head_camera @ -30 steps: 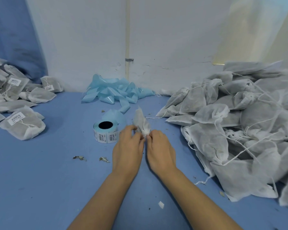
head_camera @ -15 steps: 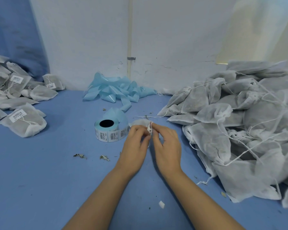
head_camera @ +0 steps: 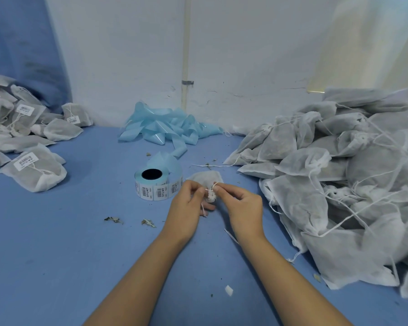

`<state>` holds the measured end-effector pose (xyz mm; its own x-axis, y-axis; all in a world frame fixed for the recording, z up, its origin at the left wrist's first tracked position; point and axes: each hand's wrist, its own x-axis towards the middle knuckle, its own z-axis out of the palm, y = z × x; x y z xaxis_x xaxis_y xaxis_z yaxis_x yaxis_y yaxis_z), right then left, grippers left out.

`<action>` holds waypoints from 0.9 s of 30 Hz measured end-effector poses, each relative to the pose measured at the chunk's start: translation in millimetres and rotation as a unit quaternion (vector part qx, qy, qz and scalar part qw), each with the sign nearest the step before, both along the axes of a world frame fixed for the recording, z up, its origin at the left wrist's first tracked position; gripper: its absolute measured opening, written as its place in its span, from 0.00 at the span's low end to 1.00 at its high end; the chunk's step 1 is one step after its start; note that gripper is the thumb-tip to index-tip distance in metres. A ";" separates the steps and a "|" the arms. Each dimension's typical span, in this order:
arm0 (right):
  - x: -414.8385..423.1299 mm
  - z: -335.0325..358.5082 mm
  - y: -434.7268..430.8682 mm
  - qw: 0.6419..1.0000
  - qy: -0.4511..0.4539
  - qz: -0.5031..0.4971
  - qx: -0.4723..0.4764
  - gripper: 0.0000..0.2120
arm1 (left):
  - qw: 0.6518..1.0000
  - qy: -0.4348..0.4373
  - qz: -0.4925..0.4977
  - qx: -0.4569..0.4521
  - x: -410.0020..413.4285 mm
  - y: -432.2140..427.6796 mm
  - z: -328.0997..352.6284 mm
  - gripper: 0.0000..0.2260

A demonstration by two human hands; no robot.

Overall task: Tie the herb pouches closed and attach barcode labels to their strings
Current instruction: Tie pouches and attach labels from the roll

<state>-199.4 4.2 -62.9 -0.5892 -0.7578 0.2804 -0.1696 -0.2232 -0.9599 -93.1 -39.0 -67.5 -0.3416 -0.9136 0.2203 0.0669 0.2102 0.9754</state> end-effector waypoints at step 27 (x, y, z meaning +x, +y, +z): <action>6.4 1.2 1.0 0.999 -0.016 0.037 0.033 0.08 | 0.998 0.037 0.007 -0.051 -0.1 1.0 0.9 0.04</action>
<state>-193.0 5.2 -61.6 -0.5393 -0.8158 0.2091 -0.1233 -0.1691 -0.9779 -93.2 -38.0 -66.6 -0.3081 -0.8899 0.3363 0.1341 0.3094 0.9414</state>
